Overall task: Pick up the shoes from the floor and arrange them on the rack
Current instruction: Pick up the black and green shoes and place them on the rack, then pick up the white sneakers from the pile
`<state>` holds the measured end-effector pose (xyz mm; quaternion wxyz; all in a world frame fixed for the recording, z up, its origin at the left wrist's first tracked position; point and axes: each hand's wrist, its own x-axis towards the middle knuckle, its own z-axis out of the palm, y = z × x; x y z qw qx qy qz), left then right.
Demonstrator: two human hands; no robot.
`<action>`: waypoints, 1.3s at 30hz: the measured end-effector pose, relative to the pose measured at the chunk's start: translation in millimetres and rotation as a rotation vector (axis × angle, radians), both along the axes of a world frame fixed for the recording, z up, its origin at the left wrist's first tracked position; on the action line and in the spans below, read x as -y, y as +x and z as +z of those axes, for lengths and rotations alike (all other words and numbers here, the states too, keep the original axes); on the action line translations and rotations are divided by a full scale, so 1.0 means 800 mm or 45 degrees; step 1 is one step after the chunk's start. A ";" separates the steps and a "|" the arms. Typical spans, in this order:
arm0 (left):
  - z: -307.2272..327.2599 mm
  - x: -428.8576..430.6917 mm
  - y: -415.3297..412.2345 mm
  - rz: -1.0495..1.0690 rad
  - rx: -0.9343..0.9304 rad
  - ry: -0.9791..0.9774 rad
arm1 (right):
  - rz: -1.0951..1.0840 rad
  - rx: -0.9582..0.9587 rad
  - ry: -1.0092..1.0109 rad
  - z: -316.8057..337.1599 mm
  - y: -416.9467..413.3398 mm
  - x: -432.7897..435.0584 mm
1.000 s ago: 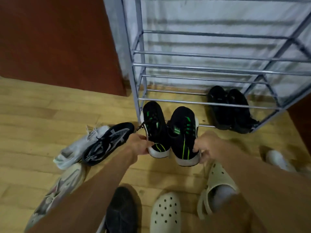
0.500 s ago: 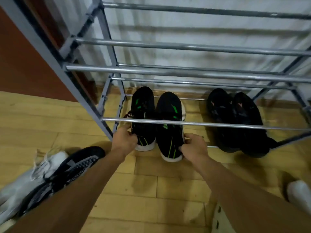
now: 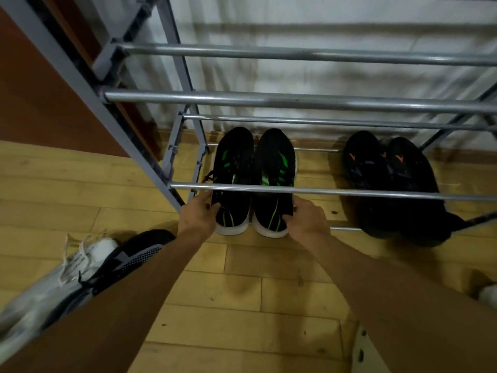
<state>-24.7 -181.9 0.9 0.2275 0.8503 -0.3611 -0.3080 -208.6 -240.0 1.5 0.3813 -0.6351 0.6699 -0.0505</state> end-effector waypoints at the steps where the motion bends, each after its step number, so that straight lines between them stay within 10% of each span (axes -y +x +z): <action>1: 0.007 -0.002 -0.001 -0.029 -0.011 0.019 | 0.024 -0.030 -0.001 0.006 0.000 -0.006; 15: 0.124 -0.206 0.000 0.139 -0.723 0.151 | 1.244 -0.486 -0.123 0.165 0.042 -0.184; 30: 0.101 -0.528 -0.008 0.497 -0.810 0.141 | 1.607 -0.392 0.036 0.209 0.108 -0.413; 35: 0.037 -0.584 0.002 0.412 -0.282 0.500 | 1.742 -0.537 0.076 0.174 0.079 -0.423; 39: 0.015 -0.610 0.014 0.485 -0.293 0.610 | 1.685 -0.615 0.100 0.162 0.053 -0.407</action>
